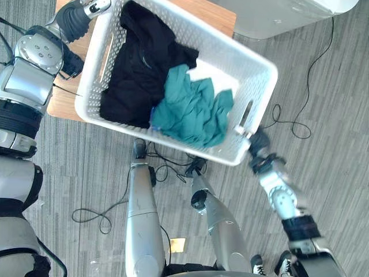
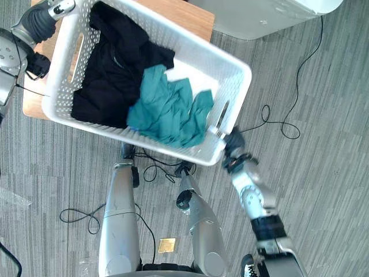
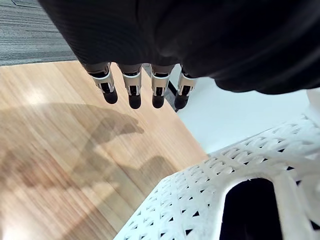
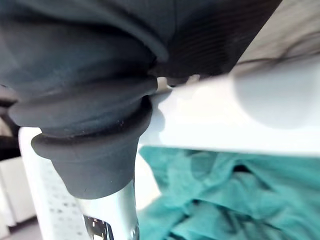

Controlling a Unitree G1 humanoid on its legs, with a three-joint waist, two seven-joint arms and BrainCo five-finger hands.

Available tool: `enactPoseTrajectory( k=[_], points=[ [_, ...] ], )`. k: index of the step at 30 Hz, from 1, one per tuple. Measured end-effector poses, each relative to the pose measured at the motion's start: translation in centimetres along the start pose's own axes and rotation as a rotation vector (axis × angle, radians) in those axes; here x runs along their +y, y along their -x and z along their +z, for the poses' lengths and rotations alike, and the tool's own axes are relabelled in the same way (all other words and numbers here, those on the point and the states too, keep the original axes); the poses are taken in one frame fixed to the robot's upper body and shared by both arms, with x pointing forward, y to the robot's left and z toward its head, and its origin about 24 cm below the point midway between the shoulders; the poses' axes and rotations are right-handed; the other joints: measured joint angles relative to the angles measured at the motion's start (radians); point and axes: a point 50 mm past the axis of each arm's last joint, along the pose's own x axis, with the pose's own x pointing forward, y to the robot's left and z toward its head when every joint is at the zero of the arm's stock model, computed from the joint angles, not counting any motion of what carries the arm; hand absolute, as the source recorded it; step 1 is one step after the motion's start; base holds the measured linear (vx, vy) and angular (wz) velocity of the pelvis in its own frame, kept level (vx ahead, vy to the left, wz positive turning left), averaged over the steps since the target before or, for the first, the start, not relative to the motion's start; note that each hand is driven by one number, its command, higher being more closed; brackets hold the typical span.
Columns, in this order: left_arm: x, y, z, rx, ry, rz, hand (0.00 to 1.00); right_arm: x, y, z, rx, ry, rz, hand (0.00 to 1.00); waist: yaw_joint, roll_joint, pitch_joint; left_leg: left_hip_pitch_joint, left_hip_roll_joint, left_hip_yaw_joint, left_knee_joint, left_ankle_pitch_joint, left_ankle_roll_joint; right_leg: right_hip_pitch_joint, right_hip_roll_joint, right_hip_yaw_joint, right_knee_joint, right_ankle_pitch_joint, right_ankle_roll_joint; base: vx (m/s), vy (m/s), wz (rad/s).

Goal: Pick up the laundry basket with both hands and put the clothes into the washing machine.

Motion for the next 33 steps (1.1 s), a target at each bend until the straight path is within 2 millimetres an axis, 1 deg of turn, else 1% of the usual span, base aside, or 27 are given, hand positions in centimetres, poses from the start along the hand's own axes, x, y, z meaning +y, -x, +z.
enactPoseTrajectory(
  k=[1,2,3,5,7,9,11,16,21,24,26,30,33],
  points=[
    [0.3,-0.2,0.7,-0.023,0.028,0.01,0.0,-0.1,-1.6,2.5,-0.09,-0.005,-0.039,0.0,0.012,0.005,0.004,-0.019,0.002,-0.005,0.012,0.001,0.0,-0.018,-0.001,-0.002,0.013,-0.001,-0.001,0.0,0.02,-0.08],
    [0.3,-0.3,1.0,-0.032,0.038,0.014,0.0,-0.1,-2.1,3.4,-0.117,0.001,-0.052,0.0,0.018,0.008,0.005,-0.025,0.002,-0.009,0.017,0.0,0.001,-0.023,0.0,-0.003,0.017,-0.001,-0.001,0.0,0.0,0.0],
    [0.2,-0.5,1.5,-0.051,0.07,0.017,0.0,-0.2,-3.3,5.5,-0.165,0.019,-0.076,0.0,0.027,0.02,0.013,-0.035,0.002,-0.018,0.025,0.001,0.001,-0.028,0.0,-0.01,0.027,-0.003,-0.004,0.0,0.0,0.0],
    [0.0,-0.6,1.6,-0.056,0.089,0.014,0.0,0.1,-4.4,7.2,-0.197,0.048,-0.084,0.0,0.034,0.023,0.015,-0.04,0.004,-0.019,0.027,0.001,0.001,-0.036,-0.002,-0.011,0.04,-0.009,-0.011,0.0,0.0,0.0],
    [0.0,-0.6,1.6,-0.057,0.106,0.014,0.0,0.4,-5.2,8.3,-0.215,0.067,-0.085,0.0,0.044,0.024,0.016,-0.043,0.008,-0.019,0.03,0.0,0.001,-0.045,-0.003,-0.012,0.056,-0.016,-0.02,0.0,-0.008,-0.06],
    [-0.2,-0.6,1.6,-0.058,0.122,0.014,0.0,0.9,-6.1,9.3,-0.228,0.072,-0.085,0.0,0.055,0.027,0.017,-0.044,0.013,-0.02,0.031,0.001,0.0,-0.049,-0.002,-0.014,0.066,-0.023,-0.019,0.01,-0.027,-0.02],
    [-0.2,-0.6,1.6,-0.055,0.126,0.021,0.0,1.7,-6.6,10.1,-0.245,0.068,-0.073,0.0,0.056,0.036,0.023,-0.044,0.014,-0.021,0.031,0.002,-0.001,-0.052,-0.004,-0.015,0.077,-0.029,-0.019,0.0,0.0,0.0],
    [0.0,-0.6,1.6,-0.054,0.137,0.026,0.0,2.7,-7.2,10.8,-0.252,0.072,-0.051,0.0,0.054,0.038,0.024,-0.046,0.014,-0.019,0.028,0.002,-0.002,-0.057,-0.005,-0.015,0.076,-0.029,-0.019,0.0,-0.003,-0.01],
    [1.3,-0.7,1.9,-0.039,0.114,0.055,0.0,4.0,-7.7,11.2,-0.256,0.096,-0.008,0.0,0.051,0.044,0.028,-0.047,0.014,-0.018,0.02,0.006,-0.007,-0.061,-0.004,-0.016,0.075,-0.029,-0.019,0.0,0.0,0.0],
    [2.3,-0.7,2.6,-0.052,0.077,0.068,0.0,4.5,-7.8,11.6,-0.261,0.115,0.009,0.0,0.054,0.051,0.033,-0.047,0.014,-0.02,0.013,0.011,-0.009,-0.063,-0.003,-0.019,0.074,-0.03,-0.02,0.0,0.0,0.0],
    [2.7,-0.6,2.7,-0.047,0.042,0.069,0.0,5.0,-7.9,11.9,-0.266,0.124,0.024,0.0,0.052,0.054,0.034,-0.047,0.014,-0.02,0.013,0.011,-0.01,-0.065,-0.003,-0.019,0.075,-0.03,-0.02,0.02,-0.012,-0.01],
    [3.2,-0.7,3.7,-0.057,-0.062,0.044,0.0,4.9,-8.1,12.1,-0.264,0.134,0.032,0.0,0.056,0.058,0.036,-0.045,0.015,-0.02,0.015,0.011,-0.01,-0.063,-0.003,-0.018,0.077,-0.03,-0.02,0.0,0.0,0.0],
    [3.5,-0.6,3.7,-0.04,-0.139,0.028,0.0,5.1,-8.2,12.1,-0.261,0.139,0.044,0.0,0.056,0.065,0.04,-0.04,0.016,-0.018,0.017,0.011,-0.01,-0.061,-0.003,-0.016,0.078,-0.03,-0.02,0.0,0.0,0.0]
  ],
)
